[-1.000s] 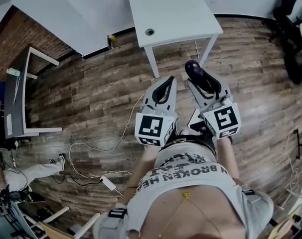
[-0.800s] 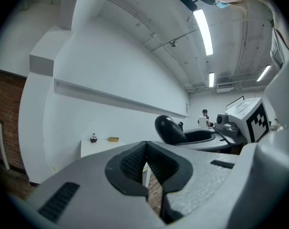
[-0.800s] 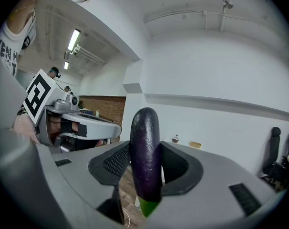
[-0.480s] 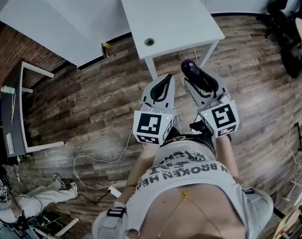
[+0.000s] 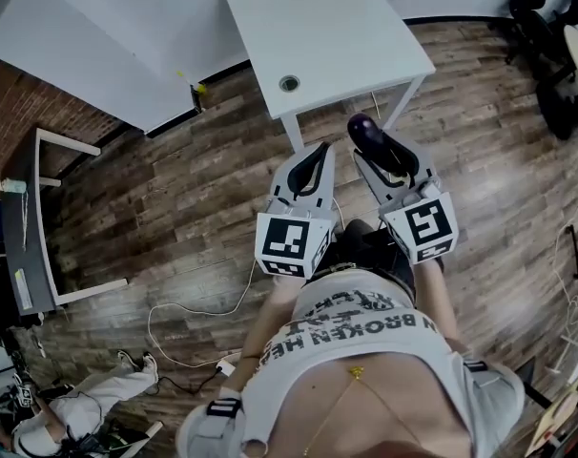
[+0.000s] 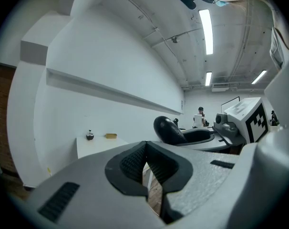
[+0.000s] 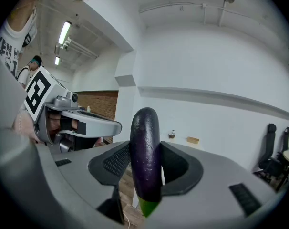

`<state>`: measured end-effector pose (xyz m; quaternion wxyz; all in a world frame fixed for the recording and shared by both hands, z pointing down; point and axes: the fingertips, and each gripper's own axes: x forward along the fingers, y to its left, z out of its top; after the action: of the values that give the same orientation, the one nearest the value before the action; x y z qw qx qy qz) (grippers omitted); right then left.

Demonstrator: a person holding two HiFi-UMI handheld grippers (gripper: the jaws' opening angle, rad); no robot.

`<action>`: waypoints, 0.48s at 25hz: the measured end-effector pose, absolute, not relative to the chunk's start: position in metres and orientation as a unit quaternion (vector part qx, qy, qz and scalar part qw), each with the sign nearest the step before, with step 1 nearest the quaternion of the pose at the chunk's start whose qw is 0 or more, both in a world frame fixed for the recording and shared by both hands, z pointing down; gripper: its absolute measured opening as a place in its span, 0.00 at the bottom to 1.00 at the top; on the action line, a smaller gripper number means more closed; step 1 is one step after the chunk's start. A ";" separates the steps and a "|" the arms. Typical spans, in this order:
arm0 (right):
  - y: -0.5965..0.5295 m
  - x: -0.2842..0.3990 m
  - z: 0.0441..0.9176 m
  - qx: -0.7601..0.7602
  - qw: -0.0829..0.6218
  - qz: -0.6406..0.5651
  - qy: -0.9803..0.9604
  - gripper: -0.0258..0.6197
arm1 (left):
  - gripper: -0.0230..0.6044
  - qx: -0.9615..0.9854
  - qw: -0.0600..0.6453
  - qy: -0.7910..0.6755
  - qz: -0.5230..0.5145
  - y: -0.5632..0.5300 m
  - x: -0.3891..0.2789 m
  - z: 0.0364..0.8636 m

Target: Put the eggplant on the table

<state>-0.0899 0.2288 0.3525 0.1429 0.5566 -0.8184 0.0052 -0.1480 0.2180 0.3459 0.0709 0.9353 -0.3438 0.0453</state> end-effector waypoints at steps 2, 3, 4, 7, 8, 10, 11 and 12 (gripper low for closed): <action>0.225 -0.090 0.355 0.555 0.144 0.008 -0.819 0.34 | 0.03 0.935 0.073 -0.344 0.045 0.214 -0.148 0.347; 0.222 -0.090 0.355 0.554 0.143 0.008 -0.820 0.34 | 0.03 0.935 0.074 -0.344 0.044 0.212 -0.147 0.347; 0.219 -0.089 0.354 0.553 0.141 0.006 -0.821 0.34 | 0.03 0.935 0.074 -0.344 0.044 0.208 -0.147 0.347; 0.204 -0.086 0.354 0.551 0.143 0.007 -0.822 0.34 | 0.03 0.934 0.077 -0.346 0.046 0.195 -0.143 0.348; 0.198 -0.084 0.355 0.550 0.143 0.008 -0.822 0.34 | 0.03 0.934 0.077 -0.347 0.047 0.189 -0.141 0.349; 0.185 -0.078 0.357 0.547 0.141 0.009 -0.825 0.34 | 0.03 0.933 0.078 -0.347 0.047 0.175 -0.132 0.350; 0.177 -0.074 0.357 0.545 0.140 0.008 -0.827 0.34 | 0.03 0.933 0.079 -0.347 0.047 0.168 -0.126 0.351; 0.169 -0.069 0.357 0.543 0.140 0.008 -0.828 0.34 | 0.03 0.934 0.079 -0.346 0.048 0.160 -0.119 0.351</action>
<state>-0.0693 0.1691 0.3573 0.1398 0.5432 -0.8278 0.0080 -0.1193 0.1604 0.3506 0.0789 0.9336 -0.3463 0.0477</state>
